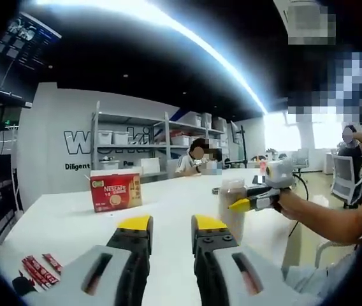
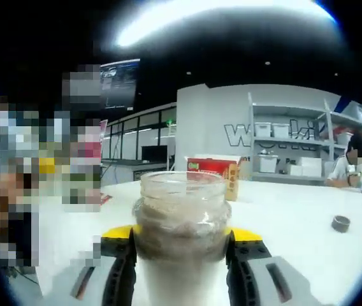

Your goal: Tear open the coffee pouch, take out the coffee, and pour the coffee from the pouch into the cup

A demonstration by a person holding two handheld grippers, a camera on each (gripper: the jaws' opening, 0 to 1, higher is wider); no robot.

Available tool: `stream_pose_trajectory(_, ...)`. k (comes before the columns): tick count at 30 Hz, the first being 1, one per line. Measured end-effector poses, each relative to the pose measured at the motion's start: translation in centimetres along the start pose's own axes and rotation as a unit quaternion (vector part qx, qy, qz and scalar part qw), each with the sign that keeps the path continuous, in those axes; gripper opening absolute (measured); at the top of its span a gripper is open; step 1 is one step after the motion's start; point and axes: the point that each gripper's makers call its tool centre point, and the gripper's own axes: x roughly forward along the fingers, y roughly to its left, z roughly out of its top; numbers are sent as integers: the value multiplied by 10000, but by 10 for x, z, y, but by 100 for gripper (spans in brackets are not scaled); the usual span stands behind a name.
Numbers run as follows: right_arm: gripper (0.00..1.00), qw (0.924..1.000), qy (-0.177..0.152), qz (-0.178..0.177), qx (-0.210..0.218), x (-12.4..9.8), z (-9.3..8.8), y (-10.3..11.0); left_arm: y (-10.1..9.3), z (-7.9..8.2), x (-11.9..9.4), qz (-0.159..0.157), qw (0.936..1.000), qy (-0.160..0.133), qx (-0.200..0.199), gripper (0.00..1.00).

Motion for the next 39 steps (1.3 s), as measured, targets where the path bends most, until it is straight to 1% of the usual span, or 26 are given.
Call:
stream_pose_trajectory(1, 55, 10000, 2, -52, 3, -2, 0, -6, 0, 0, 0, -2, 10000, 0, 4, 26)
stream_pose_trajectory(2, 55, 10000, 1, -65, 7, -3, 0, -8, -1, 0, 0, -2, 10000, -1, 4, 27)
stream_pose_trajectory(5, 55, 9997, 13, -227, 15, -9, -1, -25, -2, 1, 1, -12, 10000, -9, 11, 27)
stream_pose_trajectory(11, 55, 9991, -14, -417, 27, -17, -3, -41, -6, 0, 1, -50, 10000, 34, 34, 27)
stream_pose_trajectory(15, 55, 9987, 19, -512, 24, -20, -4, -52, -5, 5, -2, -55, 10000, -28, -9, 27)
stream_pose_trajectory(17, 55, 9986, 18, -521, 24, -20, -4, -53, -5, 5, -2, -54, 10000, -30, -9, 27)
stream_pose_trajectory(21, 55, 9967, 49, -810, 58, -28, -6, -90, -7, 1, -2, -62, 10000, 30, 17, 27)
stream_pose_trajectory(23, 55, 9960, 57, -894, 72, -30, -7, -104, -6, 2, -3, -47, 10000, 33, 39, 27)
stream_pose_trajectory(24, 55, 9952, 50, -974, 88, -30, -8, -119, -5, 3, -3, -36, 10000, 19, 39, 27)
stream_pose_trajectory(27, 55, 9936, 62, -1120, 106, -34, -9, -142, -2, 6, -2, -15, 10000, -27, 3, 27)
stream_pose_trajectory(28, 55, 9917, 102, -1273, 125, -37, -11, -162, -1, 4, 0, -18, 10000, -21, 1, 27)
stream_pose_trajectory(32, 55, 9890, 124, -1464, 152, -44, -13, -192, -4, 1, 1, -44, 10000, 39, 32, 27)
stream_pose_trajectory(35, 55, 9858, 150, -1665, 177, -53, -16, -222, -2, 3, 0, -31, 10000, 8, 24, 27)
stream_pose_trajectory(36, 55, 9854, 152, -1687, 179, -54, -16, -225, -2, 4, 0, -30, 10000, -10, 13, 27)
stream_pose_trajectory(37, 55, 9832, 174, -1804, 198, -58, -17, -239, -2, 5, 1, -34, 10000, -22, 4, 27)
stream_pose_trajectory(39, 55, 9821, 186, -1864, 201, -60, -18, -245, -5, 5, 2, -65, 10000, -27, 4, 27)
